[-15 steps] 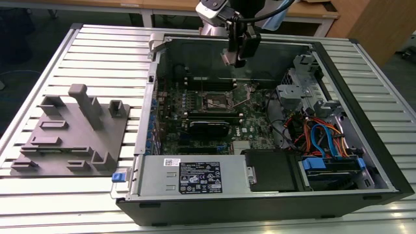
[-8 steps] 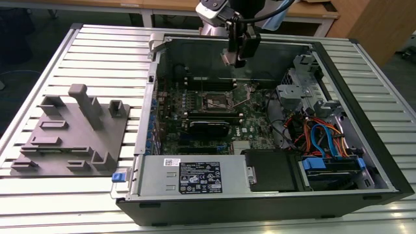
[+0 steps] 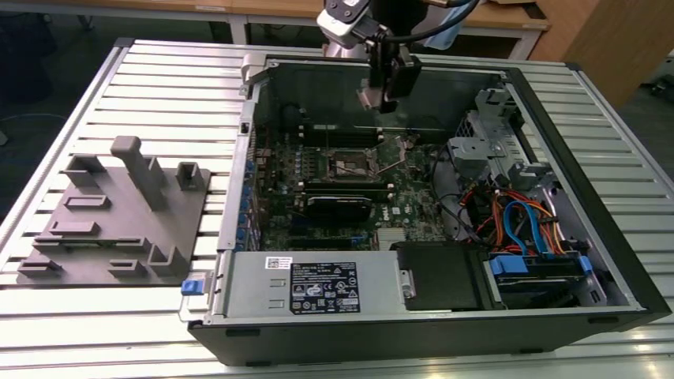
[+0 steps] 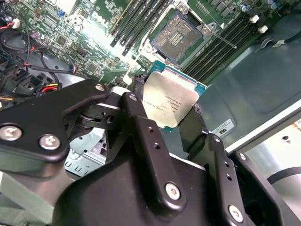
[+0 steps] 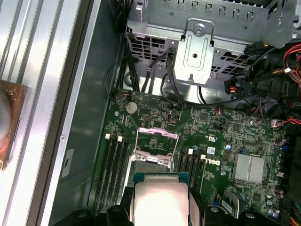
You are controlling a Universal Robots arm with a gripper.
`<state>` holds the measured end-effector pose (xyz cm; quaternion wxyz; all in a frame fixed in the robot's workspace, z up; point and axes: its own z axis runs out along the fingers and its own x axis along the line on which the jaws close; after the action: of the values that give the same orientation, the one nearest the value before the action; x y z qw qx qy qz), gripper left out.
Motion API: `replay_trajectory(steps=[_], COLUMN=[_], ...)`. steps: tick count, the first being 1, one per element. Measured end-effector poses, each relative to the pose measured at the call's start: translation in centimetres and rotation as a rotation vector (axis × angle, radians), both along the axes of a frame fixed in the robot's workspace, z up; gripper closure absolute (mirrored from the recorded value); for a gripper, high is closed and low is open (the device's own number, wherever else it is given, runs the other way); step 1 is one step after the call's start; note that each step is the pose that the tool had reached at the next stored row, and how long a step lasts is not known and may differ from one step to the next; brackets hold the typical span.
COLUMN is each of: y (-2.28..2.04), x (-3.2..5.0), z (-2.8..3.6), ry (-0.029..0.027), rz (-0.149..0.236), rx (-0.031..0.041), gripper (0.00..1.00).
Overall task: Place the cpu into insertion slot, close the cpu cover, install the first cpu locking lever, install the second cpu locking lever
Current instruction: 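Place the cpu into insertion slot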
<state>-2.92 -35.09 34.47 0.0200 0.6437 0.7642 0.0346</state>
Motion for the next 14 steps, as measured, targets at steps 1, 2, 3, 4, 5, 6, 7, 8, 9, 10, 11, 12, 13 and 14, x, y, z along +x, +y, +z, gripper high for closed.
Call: replay_trajectory(steps=[1, 2, 3, 4, 5, 6, 7, 8, 9, 10, 11, 12, 13, 14], y=[0.0, 0.0, 0.0, 0.0, 0.0, 0.0, 0.0, 0.0, 0.0, 0.0, 0.0, 0.0, 0.0, 0.0], x=[0.0, 0.0, 0.0, 0.0, 0.0, 0.0, 0.0, 0.0, 0.0, 0.0, 0.0, 0.0, 0.0, 0.0], z=[-0.09, -0.21, -0.34, -0.44, -0.52, -0.6, -0.69, -0.78, -0.82, -0.83, -0.83, -0.83, -0.86, -0.88], ry=[0.0, 0.0, -0.0003, -0.0019, -0.0029, -0.0029, -0.0032, -0.0035, -0.0034, -0.0034, -0.0033, -0.0033, -0.0034, -0.0034], rz=[0.0, 0.0, -0.005, -0.016, -0.028, -0.044, -0.061, -0.074, -0.083, -0.084, -0.084, -0.084, -0.084, -0.084], rx=[0.0, 0.0, -0.0002, -0.0004, -0.0005, -0.0005, -0.0005, -0.0004, -0.0004, -0.0005, -0.0007, -0.0007, -0.0005, -0.0006], gripper=[0.46, 0.46, 0.46, 0.46, 0.46, 0.46, 0.46, 0.46, 0.46, 0.46, 0.46, 0.46, 0.46, 0.46])
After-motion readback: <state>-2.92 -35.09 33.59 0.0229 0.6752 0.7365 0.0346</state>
